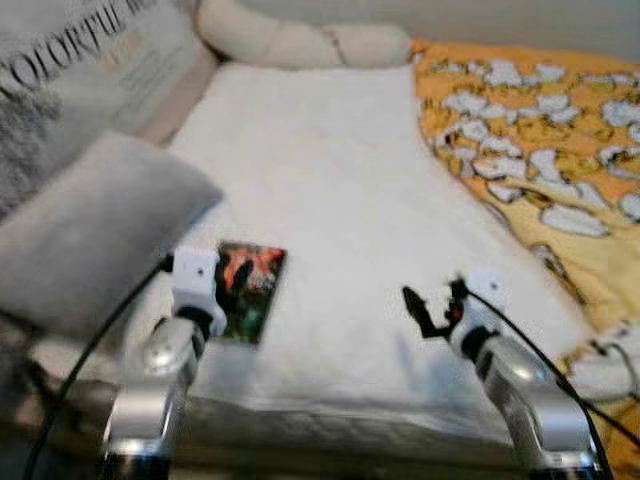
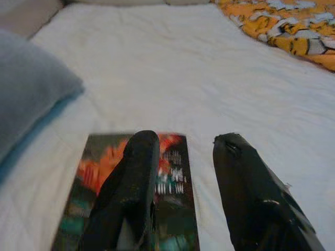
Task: Clean up the room
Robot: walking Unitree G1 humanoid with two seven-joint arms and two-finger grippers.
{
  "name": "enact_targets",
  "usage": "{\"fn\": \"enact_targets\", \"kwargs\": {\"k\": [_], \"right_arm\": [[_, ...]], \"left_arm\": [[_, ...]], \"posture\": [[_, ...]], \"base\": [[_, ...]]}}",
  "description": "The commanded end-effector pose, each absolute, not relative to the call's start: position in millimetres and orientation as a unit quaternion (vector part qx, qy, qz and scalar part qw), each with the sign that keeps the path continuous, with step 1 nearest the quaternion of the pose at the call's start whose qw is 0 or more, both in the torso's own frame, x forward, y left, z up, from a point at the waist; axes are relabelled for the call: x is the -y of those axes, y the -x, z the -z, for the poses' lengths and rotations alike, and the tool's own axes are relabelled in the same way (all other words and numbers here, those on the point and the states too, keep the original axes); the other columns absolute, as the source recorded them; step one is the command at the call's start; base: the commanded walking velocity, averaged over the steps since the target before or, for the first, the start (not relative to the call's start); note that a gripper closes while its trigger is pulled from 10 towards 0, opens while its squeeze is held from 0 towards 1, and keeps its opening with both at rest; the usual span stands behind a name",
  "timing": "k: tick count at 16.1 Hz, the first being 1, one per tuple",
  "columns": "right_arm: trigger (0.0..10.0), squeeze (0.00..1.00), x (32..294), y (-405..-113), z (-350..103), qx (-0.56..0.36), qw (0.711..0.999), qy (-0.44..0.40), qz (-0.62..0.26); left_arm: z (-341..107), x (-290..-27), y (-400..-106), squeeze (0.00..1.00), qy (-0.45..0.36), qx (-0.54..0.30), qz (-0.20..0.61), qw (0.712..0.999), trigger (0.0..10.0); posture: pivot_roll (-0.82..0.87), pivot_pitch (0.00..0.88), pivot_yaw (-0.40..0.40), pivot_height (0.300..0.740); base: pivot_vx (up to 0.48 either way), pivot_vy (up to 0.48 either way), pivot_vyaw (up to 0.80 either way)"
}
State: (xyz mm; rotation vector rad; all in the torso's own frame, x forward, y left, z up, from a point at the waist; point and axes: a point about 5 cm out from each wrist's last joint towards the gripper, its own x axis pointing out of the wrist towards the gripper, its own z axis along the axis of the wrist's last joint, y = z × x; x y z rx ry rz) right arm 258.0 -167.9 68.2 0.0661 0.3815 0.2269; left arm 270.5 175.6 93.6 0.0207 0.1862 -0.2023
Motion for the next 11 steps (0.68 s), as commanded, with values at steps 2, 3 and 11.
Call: {"fn": "enact_targets", "kwargs": {"k": [2, 3, 11], "right_arm": [[10.0, 0.0, 162.0, -259.2, -69.8, -0.183, 0.976, -0.035, -0.115], [10.0, 0.0, 161.6, -259.5, -69.4, -0.184, 0.976, -0.035, -0.114], [10.0, 0.0, 170.6, -264.1, -64.4, -0.21, 0.974, -0.029, -0.08]], "left_arm": [[-93.8, -181.8, -265.7, 0.0, -0.018, -0.104, 0.085, 0.991, 10.0], [-94.3, -182.0, -265.2, 0.0, -0.018, -0.106, 0.084, 0.991, 10.0], [-101.4, -182.1, -268.1, 0.0, -0.029, -0.11, 0.087, 0.99, 10.0]], "posture": [[0.03, 0.0, 0.005, 0.74], [0.03, 0.0, 0.006, 0.74], [0.03, 0.0, 0.008, 0.74]], "base": [[0.0, -0.48, 0.0], [0.0, -0.48, 0.0], [0.0, -0.418, 0.0]]}}
